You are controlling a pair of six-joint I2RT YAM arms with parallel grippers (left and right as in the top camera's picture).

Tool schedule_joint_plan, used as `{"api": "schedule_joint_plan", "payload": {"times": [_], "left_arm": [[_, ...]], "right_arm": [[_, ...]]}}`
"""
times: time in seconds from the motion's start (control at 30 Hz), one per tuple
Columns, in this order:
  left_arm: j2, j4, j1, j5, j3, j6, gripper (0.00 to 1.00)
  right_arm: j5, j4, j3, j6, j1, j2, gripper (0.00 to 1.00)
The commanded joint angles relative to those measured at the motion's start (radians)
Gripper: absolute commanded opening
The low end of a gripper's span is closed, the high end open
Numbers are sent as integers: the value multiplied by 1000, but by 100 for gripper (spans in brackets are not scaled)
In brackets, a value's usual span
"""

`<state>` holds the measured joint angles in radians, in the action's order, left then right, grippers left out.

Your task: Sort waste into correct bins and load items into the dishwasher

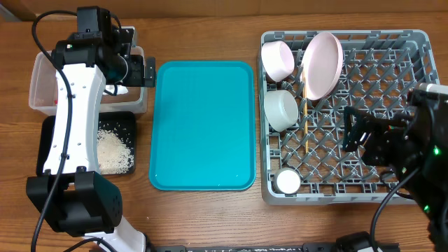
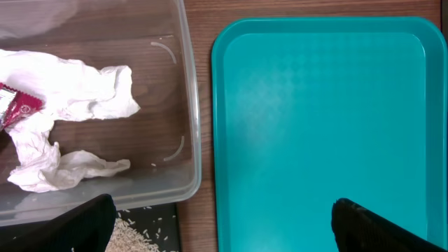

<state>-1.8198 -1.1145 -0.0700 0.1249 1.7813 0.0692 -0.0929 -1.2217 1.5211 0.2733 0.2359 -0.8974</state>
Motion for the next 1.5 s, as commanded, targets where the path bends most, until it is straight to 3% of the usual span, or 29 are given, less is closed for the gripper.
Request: {"api": "schedule_joint_plan", "payload": {"times": [0.0, 0.43, 0.67, 0.97, 1.47], "left_arm": [[15, 0, -2, -5, 28, -6, 100], [15, 0, -2, -5, 28, -6, 100], [15, 0, -2, -5, 28, -6, 100], [15, 0, -2, -5, 28, -6, 100], [15, 0, -2, -5, 28, -6, 100]], "right_arm": [[40, 137, -180, -73, -62, 116, 100], [167, 969, -1131, -72, -159, 628, 100], [169, 1204, -1374, -72, -160, 774, 100], [162, 1249, -1508, -72, -160, 892, 100], [136, 1141, -1513, -72, -160, 895, 100]]}}
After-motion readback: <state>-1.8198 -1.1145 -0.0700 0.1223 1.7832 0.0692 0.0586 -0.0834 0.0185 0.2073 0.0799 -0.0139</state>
